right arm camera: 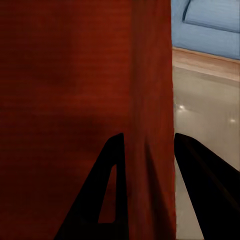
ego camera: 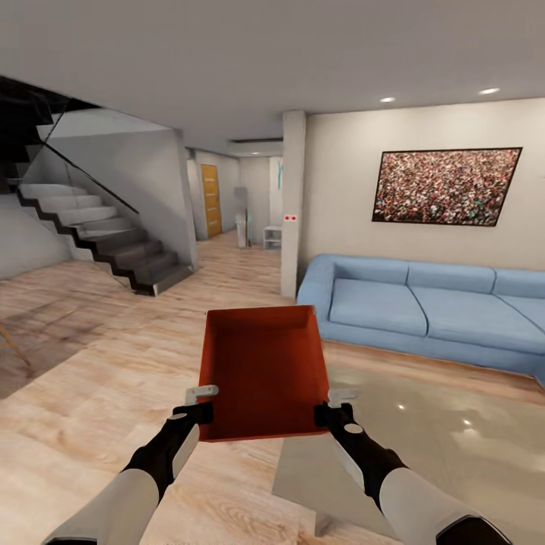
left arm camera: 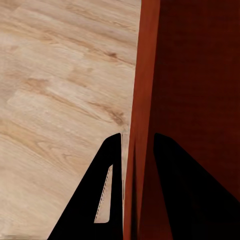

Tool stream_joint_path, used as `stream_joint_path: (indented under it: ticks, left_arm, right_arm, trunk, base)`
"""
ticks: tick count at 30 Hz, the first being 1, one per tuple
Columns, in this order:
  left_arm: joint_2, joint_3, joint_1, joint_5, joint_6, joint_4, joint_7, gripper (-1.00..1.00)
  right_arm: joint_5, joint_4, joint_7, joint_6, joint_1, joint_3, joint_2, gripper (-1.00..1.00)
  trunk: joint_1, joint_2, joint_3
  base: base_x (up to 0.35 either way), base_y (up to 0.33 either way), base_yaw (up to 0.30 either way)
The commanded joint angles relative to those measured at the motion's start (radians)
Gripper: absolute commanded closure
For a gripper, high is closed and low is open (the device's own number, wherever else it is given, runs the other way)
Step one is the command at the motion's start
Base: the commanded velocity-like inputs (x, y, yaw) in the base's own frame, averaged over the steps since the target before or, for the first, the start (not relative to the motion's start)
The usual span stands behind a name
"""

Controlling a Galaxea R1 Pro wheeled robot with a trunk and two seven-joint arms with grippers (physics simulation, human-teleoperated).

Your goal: Move the two storage containers from the living room to the garage. In the garage, place one container on the floor and stack the other container on top of it (either order is fine).

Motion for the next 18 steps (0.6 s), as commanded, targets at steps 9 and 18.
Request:
stream_joint_path:
  ticks: [9, 18]
  left_arm:
    - [0.001, 0.005, 0.000, -0.008, 0.006, -0.009, 0.008, 1.00]
    - [0.001, 0.005, 0.000, -0.008, 0.006, -0.009, 0.008, 1.00]
  right_arm:
    - [-0.018, 0.032, -0.008, -0.005, -0.001, 0.005, -0.001, 1.00]
    - [-0.018, 0.032, -0.008, -0.005, -0.001, 0.005, -0.002, 1.00]
  trunk:
    - [0.000, -0.001, 0.000]
    - [0.000, -0.001, 0.000]
  base:
    - [0.000, 0.000, 0.268]
    - [0.000, 0.000, 0.268]
